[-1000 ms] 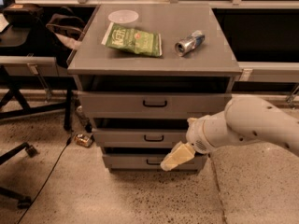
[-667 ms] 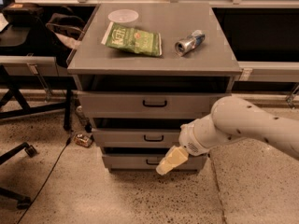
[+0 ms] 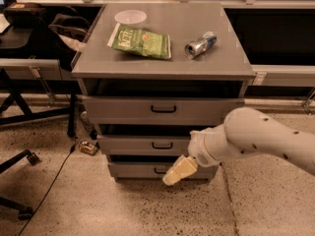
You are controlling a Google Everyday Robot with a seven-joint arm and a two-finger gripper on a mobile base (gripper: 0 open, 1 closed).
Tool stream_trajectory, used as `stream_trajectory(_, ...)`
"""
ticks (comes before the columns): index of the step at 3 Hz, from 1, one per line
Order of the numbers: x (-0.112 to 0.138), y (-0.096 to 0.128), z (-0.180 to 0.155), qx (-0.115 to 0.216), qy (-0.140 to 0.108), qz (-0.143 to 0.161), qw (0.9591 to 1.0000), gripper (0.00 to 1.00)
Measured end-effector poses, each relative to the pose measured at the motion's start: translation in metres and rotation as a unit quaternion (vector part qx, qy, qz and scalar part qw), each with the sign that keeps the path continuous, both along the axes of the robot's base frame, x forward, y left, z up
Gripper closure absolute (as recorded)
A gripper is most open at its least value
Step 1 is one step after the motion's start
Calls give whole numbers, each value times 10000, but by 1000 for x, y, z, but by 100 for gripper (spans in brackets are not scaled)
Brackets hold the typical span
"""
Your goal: Open bottom drawer
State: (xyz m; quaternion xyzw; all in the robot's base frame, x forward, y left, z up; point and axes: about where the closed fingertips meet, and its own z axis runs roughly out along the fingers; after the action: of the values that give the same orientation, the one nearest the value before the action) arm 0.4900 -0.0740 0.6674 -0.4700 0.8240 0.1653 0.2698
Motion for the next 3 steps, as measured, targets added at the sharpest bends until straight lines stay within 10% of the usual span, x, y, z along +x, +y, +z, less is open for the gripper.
stream_trajectory(3,4,-58,-141,781,504,256,9953,0)
